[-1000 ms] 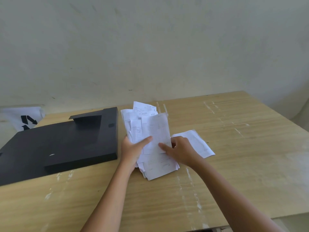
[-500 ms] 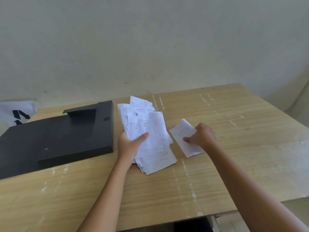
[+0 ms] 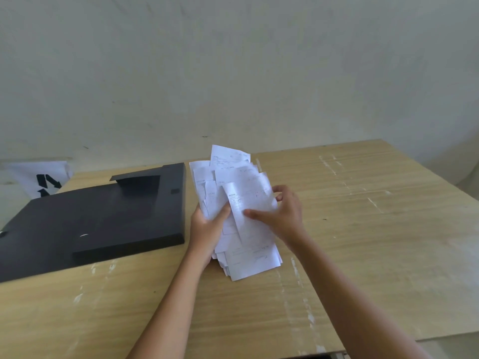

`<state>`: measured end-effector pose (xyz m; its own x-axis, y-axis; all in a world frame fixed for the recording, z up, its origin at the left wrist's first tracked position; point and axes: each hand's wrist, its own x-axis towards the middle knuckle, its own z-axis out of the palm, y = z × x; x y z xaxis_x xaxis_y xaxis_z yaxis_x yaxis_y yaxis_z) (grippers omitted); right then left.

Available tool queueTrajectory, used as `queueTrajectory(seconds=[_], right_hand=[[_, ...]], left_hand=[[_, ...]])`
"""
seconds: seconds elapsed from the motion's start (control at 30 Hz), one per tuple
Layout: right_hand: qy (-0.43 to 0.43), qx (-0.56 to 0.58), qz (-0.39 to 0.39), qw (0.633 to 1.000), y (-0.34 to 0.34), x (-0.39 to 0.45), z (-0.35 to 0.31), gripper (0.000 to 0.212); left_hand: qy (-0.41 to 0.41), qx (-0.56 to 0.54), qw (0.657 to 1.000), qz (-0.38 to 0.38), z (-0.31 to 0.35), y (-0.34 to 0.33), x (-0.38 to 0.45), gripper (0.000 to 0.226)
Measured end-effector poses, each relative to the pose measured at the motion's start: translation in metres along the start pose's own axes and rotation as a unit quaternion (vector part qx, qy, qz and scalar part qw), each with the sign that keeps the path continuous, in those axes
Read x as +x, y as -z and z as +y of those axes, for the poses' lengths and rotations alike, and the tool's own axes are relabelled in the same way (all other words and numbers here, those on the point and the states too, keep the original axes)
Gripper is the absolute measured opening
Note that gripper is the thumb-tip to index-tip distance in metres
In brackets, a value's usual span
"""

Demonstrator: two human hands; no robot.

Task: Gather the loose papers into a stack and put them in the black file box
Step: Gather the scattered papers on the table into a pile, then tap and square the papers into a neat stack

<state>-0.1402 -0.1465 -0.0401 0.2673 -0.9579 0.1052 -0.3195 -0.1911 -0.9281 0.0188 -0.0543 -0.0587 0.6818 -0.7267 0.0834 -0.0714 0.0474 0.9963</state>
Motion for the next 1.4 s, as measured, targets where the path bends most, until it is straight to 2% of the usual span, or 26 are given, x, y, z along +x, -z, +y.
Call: queueTrajectory(seconds=[0.07, 0.1, 0.17, 0.23, 0.3, 0.4, 0.57, 0.67, 0.77, 0.93, 1.07, 1.13, 1.3, 1.4], right_hand=[[-0.008, 0.013, -0.038, 0.999, 0.001, 0.003, -0.005, 0.109], [-0.017, 0.045, -0.071, 0.996, 0.003, 0.004, -0.008, 0.114], [-0.009, 0.097, -0.107, 0.989, 0.009, 0.006, -0.016, 0.100], [0.024, 0.116, -0.081, 0.990, 0.013, 0.007, -0.023, 0.079], [0.063, 0.133, -0.034, 0.989, 0.016, 0.008, -0.030, 0.068], [0.103, 0.160, 0.019, 0.982, 0.021, 0.011, -0.037, 0.061], [0.105, 0.179, 0.032, 0.978, 0.024, 0.013, -0.038, 0.042], [0.076, 0.183, 0.003, 0.980, 0.020, 0.007, -0.028, 0.039], [0.063, 0.203, -0.026, 0.977, 0.017, -0.001, -0.017, 0.043], [0.068, 0.181, -0.067, 0.979, 0.016, -0.006, -0.002, 0.043], [0.096, 0.120, -0.052, 0.987, 0.013, -0.003, -0.003, 0.041], [0.100, 0.115, -0.044, 0.987, 0.013, -0.001, -0.004, 0.043], [0.097, 0.135, -0.064, 0.984, 0.015, -0.007, -0.003, 0.059], [0.081, 0.201, -0.052, 0.975, 0.018, -0.008, -0.010, 0.054]], left_hand=[[-0.009, -0.001, 1.000, -0.021, 0.009, -0.001, -0.002, 0.041], [-0.020, 0.002, 0.999, -0.036, 0.014, -0.002, -0.003, 0.047], [-0.046, 0.011, 0.997, -0.064, 0.027, -0.006, -0.004, 0.063], [-0.082, 0.014, 0.994, -0.070, 0.041, -0.013, -0.003, 0.071], [-0.129, 0.015, 0.990, -0.052, 0.055, -0.022, -0.003, 0.064], [-0.181, 0.001, 0.983, -0.019, 0.065, -0.033, -0.002, 0.043], [-0.219, 0.004, 0.976, 0.004, 0.068, -0.033, -0.001, 0.020], [-0.187, 0.008, 0.982, 0.005, 0.055, -0.036, -0.003, 0.011], [-0.133, -0.016, 0.991, -0.021, 0.042, -0.037, -0.007, 0.016], [-0.095, -0.017, 0.993, -0.067, 0.021, -0.028, -0.009, 0.025], [-0.059, -0.002, 0.996, -0.060, 0.011, -0.022, -0.006, 0.019], [-0.066, 0.015, 0.997, -0.048, 0.012, -0.020, -0.003, 0.025], [-0.094, -0.012, 0.993, -0.077, 0.021, -0.019, -0.008, 0.065], [-0.103, -0.017, 0.992, -0.073, 0.028, -0.022, -0.009, 0.061]])
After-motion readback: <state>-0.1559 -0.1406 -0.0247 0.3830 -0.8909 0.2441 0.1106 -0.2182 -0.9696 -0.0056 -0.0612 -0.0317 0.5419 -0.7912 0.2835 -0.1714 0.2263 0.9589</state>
